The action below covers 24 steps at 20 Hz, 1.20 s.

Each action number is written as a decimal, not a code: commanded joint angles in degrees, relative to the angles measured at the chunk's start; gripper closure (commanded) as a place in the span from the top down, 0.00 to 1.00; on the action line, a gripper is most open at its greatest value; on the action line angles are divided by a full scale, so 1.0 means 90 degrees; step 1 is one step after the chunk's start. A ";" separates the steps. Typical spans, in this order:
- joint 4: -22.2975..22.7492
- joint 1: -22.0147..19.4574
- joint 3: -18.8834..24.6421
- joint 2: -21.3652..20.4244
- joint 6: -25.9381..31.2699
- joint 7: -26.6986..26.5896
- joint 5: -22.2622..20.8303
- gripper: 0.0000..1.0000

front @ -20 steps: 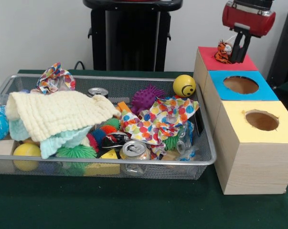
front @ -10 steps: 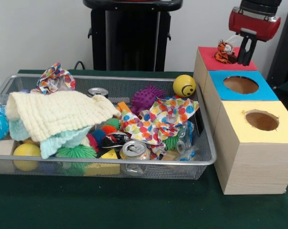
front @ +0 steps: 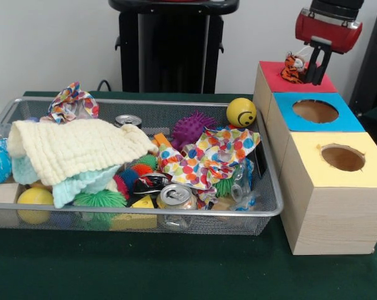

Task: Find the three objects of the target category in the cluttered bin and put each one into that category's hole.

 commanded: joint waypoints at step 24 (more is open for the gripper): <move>0.0481 -0.0657 0.1380 0.0396 0.0516 0.0168 -0.0145 0.00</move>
